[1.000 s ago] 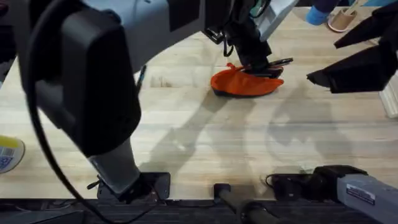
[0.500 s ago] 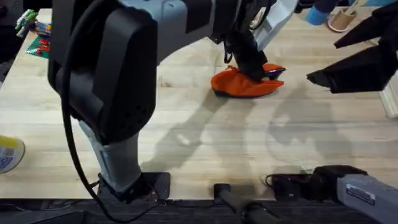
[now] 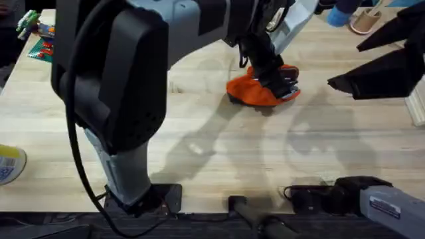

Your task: Unzip the bag, pick up the pens from the table one at a time and place them inside, then zip the bag closed.

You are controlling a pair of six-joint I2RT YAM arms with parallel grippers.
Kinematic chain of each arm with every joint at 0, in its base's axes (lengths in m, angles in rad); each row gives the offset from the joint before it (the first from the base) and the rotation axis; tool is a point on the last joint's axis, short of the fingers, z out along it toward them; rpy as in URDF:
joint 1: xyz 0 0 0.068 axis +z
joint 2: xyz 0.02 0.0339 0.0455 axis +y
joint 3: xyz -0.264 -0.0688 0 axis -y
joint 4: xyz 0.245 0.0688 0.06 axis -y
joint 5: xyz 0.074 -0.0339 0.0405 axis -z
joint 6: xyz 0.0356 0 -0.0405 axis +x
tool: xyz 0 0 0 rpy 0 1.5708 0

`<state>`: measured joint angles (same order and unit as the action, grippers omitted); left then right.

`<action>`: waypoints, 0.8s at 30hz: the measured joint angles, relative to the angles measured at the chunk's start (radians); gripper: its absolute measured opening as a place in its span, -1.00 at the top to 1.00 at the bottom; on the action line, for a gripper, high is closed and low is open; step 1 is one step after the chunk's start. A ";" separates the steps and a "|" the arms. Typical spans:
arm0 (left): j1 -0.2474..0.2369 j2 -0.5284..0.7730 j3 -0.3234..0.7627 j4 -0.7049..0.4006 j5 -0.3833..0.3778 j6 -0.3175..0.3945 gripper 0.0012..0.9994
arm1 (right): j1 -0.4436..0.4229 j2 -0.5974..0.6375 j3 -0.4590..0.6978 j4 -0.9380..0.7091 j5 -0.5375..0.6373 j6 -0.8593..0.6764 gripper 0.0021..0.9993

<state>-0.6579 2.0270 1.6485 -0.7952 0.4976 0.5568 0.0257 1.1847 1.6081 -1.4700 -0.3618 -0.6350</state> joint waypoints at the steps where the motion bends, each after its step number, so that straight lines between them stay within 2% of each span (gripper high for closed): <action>1: 0.000 0.000 0.000 -0.001 0.000 0.000 -0.99 | 0.000 0.000 0.000 0.000 0.000 0.000 -0.99; 13: 0.002 0.000 0.006 -0.006 0.000 0.000 -0.99 | 0.000 0.000 0.000 0.000 0.000 0.000 -0.99; 17: 0.017 0.000 0.037 -0.023 -0.001 -0.001 -0.99 | 0.000 0.000 0.000 0.000 0.000 0.000 -0.99; 20: 0.036 -0.006 0.076 -0.066 -0.017 0.000 -0.99 | 0.000 0.000 0.000 0.000 0.000 0.000 -0.99; 24: 0.058 -0.029 0.136 -0.183 -0.089 0.000 -0.99 | 0.000 0.000 0.000 0.000 0.000 0.000 -0.99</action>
<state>-0.6003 1.9975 1.7846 -0.9782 0.4090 0.5568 0.0257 1.1847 1.6081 -1.4700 -0.3617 -0.6350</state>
